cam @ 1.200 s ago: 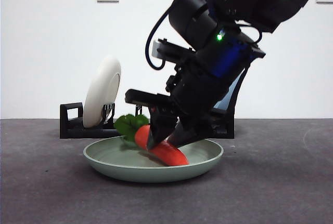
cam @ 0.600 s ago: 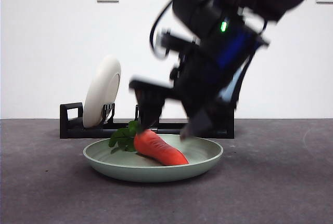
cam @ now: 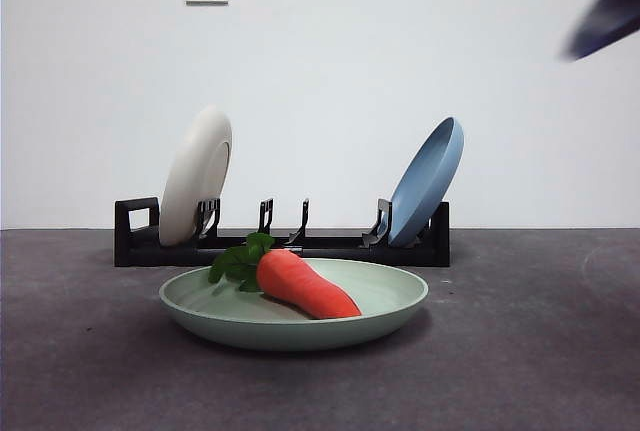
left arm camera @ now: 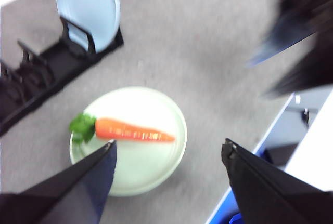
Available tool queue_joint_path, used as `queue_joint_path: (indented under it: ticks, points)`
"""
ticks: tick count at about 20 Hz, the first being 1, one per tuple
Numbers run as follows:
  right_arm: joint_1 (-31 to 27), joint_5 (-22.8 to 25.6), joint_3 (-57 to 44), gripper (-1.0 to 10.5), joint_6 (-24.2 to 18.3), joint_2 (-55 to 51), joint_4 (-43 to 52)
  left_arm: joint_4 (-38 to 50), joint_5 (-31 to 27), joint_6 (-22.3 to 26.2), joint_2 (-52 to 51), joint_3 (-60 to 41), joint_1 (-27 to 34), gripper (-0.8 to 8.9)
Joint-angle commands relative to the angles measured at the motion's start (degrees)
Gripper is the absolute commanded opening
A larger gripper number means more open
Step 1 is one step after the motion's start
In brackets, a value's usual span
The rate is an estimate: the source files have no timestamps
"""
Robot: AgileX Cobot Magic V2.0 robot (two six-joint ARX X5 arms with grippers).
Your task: Take the green plate from the plate rack,put the plate on the table,take the carrot from the table,put the carrot in the plate
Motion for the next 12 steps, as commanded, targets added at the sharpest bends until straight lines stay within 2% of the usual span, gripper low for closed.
queue_joint_path:
  ticks: [1, 2, 8, 12]
  points:
    - [0.1, 0.0, -0.1, 1.7, 0.3, -4.5, -3.9, -1.3, 0.0, -0.3, 0.0, 0.0, -0.2, 1.99]
    - [0.1, 0.1, -0.1, -0.1, 0.2, -7.0, -5.4, -2.1, 0.0, -0.3, 0.0, 0.0, -0.2, -0.02]
    - [0.1, 0.5, -0.1, 0.0, -0.5, -12.5, -5.9, -3.0, 0.0, -0.4, 0.0, 0.0, -0.2, -0.08]
    - [0.1, 0.3, -0.1, 0.0, 0.7, -13.0, -5.9, -3.1, -0.3, -0.3, 0.0, 0.0, -0.2, -0.04]
